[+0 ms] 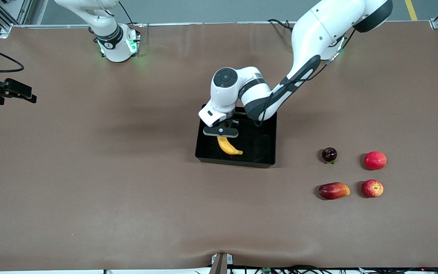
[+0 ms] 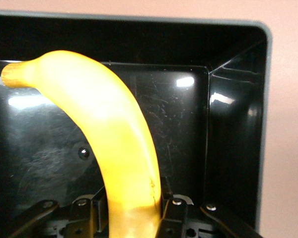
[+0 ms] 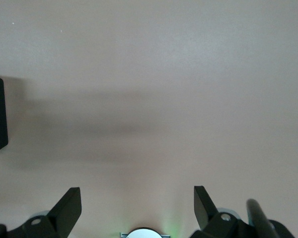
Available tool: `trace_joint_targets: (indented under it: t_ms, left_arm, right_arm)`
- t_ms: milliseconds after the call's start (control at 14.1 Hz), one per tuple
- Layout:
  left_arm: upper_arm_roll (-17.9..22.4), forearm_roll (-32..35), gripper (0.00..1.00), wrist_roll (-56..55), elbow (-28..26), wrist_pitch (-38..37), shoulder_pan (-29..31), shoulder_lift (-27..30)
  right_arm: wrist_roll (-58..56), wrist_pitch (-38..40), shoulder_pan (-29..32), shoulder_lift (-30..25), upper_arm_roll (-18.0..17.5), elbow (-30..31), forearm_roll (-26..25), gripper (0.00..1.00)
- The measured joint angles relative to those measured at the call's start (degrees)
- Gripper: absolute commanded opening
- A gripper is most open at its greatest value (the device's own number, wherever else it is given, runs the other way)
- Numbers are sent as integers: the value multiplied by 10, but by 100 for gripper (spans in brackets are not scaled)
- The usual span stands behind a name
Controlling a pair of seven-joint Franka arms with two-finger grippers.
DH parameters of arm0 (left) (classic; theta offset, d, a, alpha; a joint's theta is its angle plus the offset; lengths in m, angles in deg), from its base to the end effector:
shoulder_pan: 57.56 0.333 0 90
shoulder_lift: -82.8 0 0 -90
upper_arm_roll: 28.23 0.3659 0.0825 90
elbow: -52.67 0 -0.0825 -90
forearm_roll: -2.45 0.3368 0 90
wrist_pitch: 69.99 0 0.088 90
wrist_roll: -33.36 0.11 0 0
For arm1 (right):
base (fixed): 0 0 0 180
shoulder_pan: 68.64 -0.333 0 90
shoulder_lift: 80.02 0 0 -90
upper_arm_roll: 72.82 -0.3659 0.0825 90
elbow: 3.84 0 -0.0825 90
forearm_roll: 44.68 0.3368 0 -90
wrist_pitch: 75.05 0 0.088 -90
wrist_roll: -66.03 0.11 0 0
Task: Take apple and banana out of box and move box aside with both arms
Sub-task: 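Lower the left gripper and grasp the yellow banana, then carry the banana toward the mangosteen while the right gripper reaches the tray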
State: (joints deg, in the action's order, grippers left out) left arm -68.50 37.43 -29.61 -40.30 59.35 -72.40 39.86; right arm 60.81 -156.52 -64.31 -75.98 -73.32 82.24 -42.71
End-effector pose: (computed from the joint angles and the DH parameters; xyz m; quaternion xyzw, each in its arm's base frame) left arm 0.4837 -0.4890 0.3274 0.9978 -0.0405 0.0394 0.0342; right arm 0.5146 -0.0305 0.6521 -0.9969 -0.0134 0.0738 0.0233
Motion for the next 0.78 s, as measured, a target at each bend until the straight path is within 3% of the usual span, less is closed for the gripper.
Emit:
trace_joint_targets:
  t_ms: [284, 568, 781]
  left_arm:
    - [-65, 0, 0, 3, 3, -34, 61, 3]
    - [-76, 0, 0, 45, 11, -59, 88, 28]
    - [-124, 0, 0, 111, 11, -100, 160, 43]
  right_arm:
    - [-15, -3, -1, 56, -1, 1, 3, 100]
    - [17, -4, -34, 65, -7, 2, 32, 100]
    - [88, -18, -73, 67, -10, 17, 49, 100]
